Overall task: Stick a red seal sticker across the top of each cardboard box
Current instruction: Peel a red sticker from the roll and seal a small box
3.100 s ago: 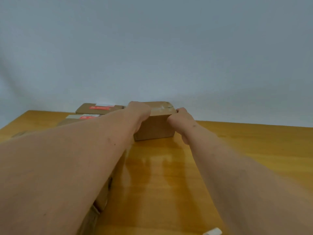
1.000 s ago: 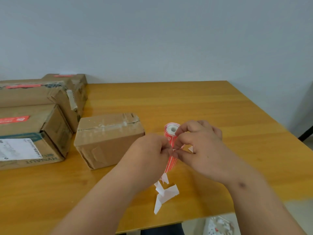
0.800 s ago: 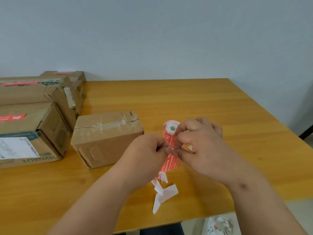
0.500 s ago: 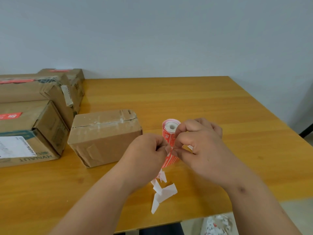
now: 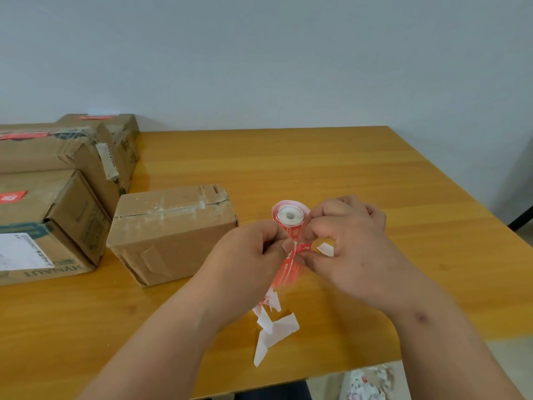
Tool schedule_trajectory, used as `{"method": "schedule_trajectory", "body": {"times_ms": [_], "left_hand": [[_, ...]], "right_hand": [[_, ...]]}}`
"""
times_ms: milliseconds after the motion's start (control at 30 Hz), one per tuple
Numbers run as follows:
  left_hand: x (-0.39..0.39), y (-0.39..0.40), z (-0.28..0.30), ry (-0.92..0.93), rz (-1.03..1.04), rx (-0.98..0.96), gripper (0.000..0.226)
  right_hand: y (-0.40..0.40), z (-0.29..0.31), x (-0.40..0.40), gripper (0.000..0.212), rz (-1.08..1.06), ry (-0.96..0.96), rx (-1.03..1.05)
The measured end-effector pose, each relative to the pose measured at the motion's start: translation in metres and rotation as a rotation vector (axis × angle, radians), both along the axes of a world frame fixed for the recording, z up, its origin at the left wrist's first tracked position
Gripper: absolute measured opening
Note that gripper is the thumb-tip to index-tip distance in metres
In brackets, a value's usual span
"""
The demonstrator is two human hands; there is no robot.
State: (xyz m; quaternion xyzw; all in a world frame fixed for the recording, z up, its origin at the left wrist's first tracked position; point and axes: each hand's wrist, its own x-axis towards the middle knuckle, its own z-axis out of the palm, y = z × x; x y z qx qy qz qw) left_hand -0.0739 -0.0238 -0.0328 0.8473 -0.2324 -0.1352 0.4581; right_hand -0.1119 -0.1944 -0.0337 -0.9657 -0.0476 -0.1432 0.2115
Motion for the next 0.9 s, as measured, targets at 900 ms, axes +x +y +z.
{"method": "schedule_trajectory", "body": {"times_ms": [900], "left_hand": [[-0.0015,-0.0010,0.0007,0.120,0.102,-0.167,0.033]], "right_hand": [[0.0044,0.0062,0.0007,0.020,0.006,0.013,0.087]]}}
